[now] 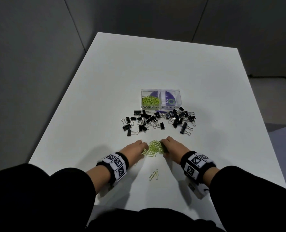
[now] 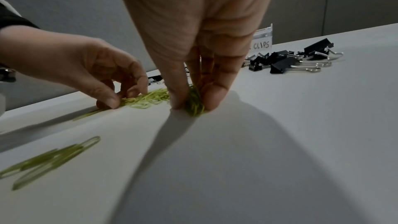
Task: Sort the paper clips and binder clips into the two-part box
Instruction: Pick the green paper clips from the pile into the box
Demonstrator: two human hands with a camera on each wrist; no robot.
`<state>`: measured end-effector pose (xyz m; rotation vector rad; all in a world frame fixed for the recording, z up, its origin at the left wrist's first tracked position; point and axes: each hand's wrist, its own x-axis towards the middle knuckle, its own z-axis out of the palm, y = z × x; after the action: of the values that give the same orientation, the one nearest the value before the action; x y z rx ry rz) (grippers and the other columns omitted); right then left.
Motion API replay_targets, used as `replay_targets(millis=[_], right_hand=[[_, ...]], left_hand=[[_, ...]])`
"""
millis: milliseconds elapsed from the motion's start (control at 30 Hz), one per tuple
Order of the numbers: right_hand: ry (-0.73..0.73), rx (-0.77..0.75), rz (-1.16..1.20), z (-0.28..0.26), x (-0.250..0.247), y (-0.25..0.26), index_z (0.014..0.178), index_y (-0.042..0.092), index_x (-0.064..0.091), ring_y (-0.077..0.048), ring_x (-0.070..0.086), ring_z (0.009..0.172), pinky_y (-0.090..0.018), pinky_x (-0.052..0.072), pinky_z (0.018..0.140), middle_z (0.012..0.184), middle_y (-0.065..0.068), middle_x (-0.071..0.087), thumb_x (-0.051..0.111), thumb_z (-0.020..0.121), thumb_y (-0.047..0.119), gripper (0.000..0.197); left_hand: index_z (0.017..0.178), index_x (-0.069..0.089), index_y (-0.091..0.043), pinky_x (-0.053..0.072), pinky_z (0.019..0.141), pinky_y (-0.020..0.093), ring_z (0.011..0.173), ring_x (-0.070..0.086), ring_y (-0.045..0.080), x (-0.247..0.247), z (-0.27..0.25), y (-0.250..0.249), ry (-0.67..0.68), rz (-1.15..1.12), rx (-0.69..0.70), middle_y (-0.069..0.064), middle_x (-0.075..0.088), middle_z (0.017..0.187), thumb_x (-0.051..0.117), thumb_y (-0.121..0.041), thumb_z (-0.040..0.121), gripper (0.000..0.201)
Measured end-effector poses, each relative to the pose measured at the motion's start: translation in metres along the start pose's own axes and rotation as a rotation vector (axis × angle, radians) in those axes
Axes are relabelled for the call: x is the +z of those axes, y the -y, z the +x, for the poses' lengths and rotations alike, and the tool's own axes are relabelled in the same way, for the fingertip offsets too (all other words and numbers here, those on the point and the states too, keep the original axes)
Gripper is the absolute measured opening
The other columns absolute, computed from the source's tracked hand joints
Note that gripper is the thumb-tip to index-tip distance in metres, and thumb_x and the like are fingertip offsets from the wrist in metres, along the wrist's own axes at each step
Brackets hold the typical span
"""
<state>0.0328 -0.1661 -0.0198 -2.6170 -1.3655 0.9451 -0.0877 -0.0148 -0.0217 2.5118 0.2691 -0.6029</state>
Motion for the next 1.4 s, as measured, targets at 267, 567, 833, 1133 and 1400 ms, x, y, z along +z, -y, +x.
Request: replay_targets(millis=[267,567,833,1133,1400], right_hand=[[0.009,-0.034,-0.114,-0.02,0.0,0.008,0.141,0.02,0.023,-0.024,0.049,0.117,-0.039,0.05,0.087,0.136,-0.004,0.039,0.069,0.069,0.058,0.094],[-0.048,-0.19,-0.185,-0.012,0.024,0.022,0.127,0.015,0.042,-0.027,0.048,0.11,-0.037,0.045,0.086,0.124,-0.007,0.045,0.072,0.069,0.05,0.074],[-0.209,-0.079,-0.17,0.013,0.007,0.021,0.134,0.016,0.037,-0.027,0.045,0.116,-0.036,0.04,0.097,0.133,-0.009,0.044,0.058,0.083,0.049,0.064],[-0.047,-0.027,-0.193,0.007,0.006,0.004,0.145,0.017,0.018,-0.027,0.039,0.125,-0.038,0.04,0.102,0.143,-0.009,0.034,0.068,0.074,0.048,0.092],[0.02,0.042,-0.16,0.018,-0.008,0.011,0.145,0.022,0.016,-0.03,0.038,0.127,-0.043,0.045,0.1,0.145,-0.011,0.028,0.076,0.068,0.046,0.1]], left_hand=[[0.136,0.031,-0.023,0.045,0.088,0.035,0.118,0.043,0.021,0.01,-0.011,-0.009,-0.085,0.196,0.007,0.002,0.038,0.132,0.069,-0.056,0.069,0.084],[0.111,0.052,-0.008,0.045,0.085,0.034,0.104,0.056,0.028,0.003,-0.018,0.01,-0.017,0.121,-0.236,0.009,0.056,0.117,0.058,-0.029,0.088,0.031],[0.112,0.054,-0.011,0.046,0.08,0.032,0.101,0.057,0.024,0.001,-0.01,0.006,-0.135,0.072,-0.156,0.007,0.054,0.118,0.052,-0.03,0.092,0.027],[0.148,0.004,-0.026,0.045,0.093,0.04,0.128,0.033,0.024,0.022,-0.008,-0.011,-0.094,0.153,-0.073,0.004,0.023,0.145,0.072,-0.056,0.066,0.11],[0.14,0.026,-0.017,0.046,0.097,0.04,0.127,0.035,0.026,0.006,0.022,-0.016,-0.156,0.111,-0.167,0.009,0.03,0.141,0.068,-0.049,0.076,0.083]])
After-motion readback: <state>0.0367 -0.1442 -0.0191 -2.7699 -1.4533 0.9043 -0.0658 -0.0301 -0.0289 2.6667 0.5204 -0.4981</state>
